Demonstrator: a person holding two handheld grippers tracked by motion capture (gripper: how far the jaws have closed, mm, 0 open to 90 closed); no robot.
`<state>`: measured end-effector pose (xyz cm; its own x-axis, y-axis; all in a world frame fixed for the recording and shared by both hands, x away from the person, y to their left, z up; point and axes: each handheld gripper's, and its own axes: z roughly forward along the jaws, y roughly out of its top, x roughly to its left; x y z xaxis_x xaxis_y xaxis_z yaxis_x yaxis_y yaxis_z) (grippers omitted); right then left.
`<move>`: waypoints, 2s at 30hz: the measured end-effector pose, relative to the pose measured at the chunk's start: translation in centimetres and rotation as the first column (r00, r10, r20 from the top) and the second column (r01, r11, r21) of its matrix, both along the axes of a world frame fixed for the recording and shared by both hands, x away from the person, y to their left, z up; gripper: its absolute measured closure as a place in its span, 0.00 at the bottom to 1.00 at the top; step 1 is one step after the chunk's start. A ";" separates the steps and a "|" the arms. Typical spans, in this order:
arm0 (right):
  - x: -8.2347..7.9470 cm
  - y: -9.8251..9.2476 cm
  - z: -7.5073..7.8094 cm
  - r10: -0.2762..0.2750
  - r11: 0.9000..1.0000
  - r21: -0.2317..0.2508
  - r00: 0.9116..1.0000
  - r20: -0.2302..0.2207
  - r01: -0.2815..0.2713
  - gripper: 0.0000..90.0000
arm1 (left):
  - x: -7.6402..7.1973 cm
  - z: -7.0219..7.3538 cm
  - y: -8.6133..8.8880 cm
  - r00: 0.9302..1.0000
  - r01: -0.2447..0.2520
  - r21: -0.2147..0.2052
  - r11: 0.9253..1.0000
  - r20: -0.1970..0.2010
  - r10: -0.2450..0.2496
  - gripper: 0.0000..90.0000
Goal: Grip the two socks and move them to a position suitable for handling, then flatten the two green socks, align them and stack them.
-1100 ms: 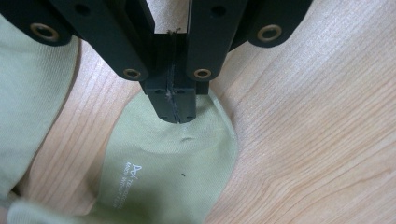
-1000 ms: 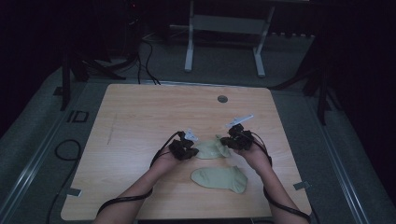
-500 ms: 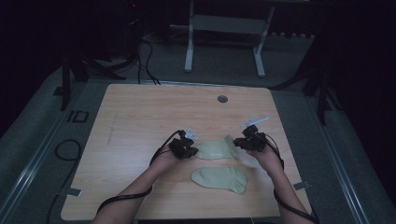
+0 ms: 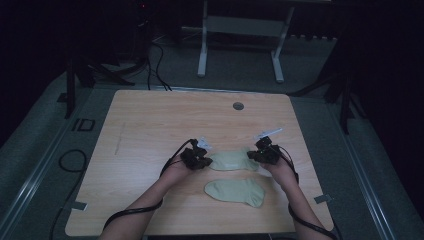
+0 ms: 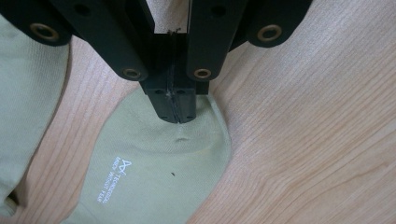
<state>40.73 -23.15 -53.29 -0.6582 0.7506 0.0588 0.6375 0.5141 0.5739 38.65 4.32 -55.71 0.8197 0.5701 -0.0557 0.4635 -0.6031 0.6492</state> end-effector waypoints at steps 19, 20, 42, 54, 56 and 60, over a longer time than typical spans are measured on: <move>-0.1 -2.1 -1.0 -0.056 0.998 -0.042 0.998 -0.006 0.056 0.98 | 1.0 0.1 -1.0 1.000 -0.008 0.008 1.000 -0.005 0.008 0.99; -0.1 -2.1 -1.0 -0.053 0.998 -0.041 0.999 -0.006 0.053 0.97 | 1.0 0.1 -0.9 1.000 -0.011 0.006 1.000 -0.009 0.011 0.99; -4.1 -2.5 2.1 0.012 0.998 0.068 1.000 0.005 -0.012 0.50 | -3.0 3.2 1.9 0.999 -0.015 -0.066 0.998 -0.031 0.013 0.53; -7.7 -3.4 1.2 0.029 0.999 0.030 0.999 -0.017 -0.028 0.54 | -6.6 3.0 2.0 0.999 -0.042 -0.015 0.999 -0.031 0.041 0.49; -8.3 -3.6 0.8 0.034 0.999 0.017 0.999 -0.018 -0.034 0.54 | -7.2 2.9 2.0 0.998 -0.044 -0.013 0.999 -0.036 0.043 0.49; -9.5 -3.8 0.1 0.030 0.999 0.014 0.999 -0.027 -0.029 0.54 | -7.9 2.3 1.8 0.999 -0.038 0.012 0.999 -0.026 0.038 0.49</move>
